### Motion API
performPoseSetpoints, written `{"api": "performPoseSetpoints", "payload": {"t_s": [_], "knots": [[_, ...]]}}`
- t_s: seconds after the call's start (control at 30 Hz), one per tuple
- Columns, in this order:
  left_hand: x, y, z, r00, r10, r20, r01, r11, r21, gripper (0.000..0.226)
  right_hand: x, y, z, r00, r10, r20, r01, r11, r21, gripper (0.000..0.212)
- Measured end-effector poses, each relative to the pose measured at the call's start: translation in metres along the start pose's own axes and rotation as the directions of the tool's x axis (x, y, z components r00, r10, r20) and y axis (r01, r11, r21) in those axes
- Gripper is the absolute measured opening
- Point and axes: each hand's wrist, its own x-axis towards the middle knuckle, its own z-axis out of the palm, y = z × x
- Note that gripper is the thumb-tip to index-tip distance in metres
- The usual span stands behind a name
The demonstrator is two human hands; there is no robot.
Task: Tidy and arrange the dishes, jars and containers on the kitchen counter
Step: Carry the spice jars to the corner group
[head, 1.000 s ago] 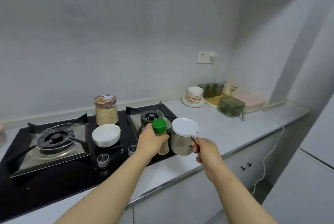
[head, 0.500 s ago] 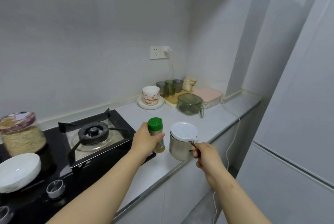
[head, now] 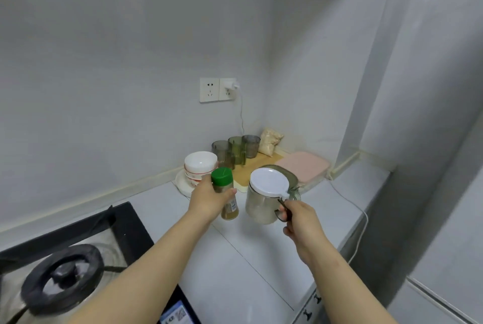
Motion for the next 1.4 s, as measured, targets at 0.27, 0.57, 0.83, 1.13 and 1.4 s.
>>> {"api": "performPoseSetpoints", "payload": {"t_s": [0.27, 0.57, 0.83, 1.13, 1.4], "knots": [[0.072, 0.001, 0.012, 1.000, -0.019, -0.015, 0.020, 0.999, 0.039, 0.040, 0.093, -0.027, 0.015, 1.000, 0.026, -0.003, -0.026, 0.998, 0.052, 0.028], [0.130, 0.002, 0.030, 0.972, -0.106, -0.209, 0.110, 0.994, 0.008, 0.030, 0.204, -0.055, 0.019, 0.989, 0.048, 0.142, -0.050, 0.999, 0.014, 0.029], [0.171, 0.008, 0.072, 0.937, -0.138, -0.320, 0.138, 0.990, -0.024, 0.041, 0.293, -0.064, 0.018, 0.966, 0.073, 0.248, -0.070, 0.997, -0.018, 0.029], [0.206, -0.021, 0.095, 0.882, -0.220, -0.417, 0.202, 0.976, -0.087, 0.041, 0.368, -0.042, 0.039, 0.913, 0.145, 0.382, -0.077, 0.979, -0.187, 0.026], [0.236, -0.040, 0.107, 0.849, -0.273, -0.453, 0.261, 0.961, -0.090, 0.045, 0.413, -0.017, 0.062, 0.866, 0.230, 0.444, -0.034, 0.913, -0.406, 0.022]]}}
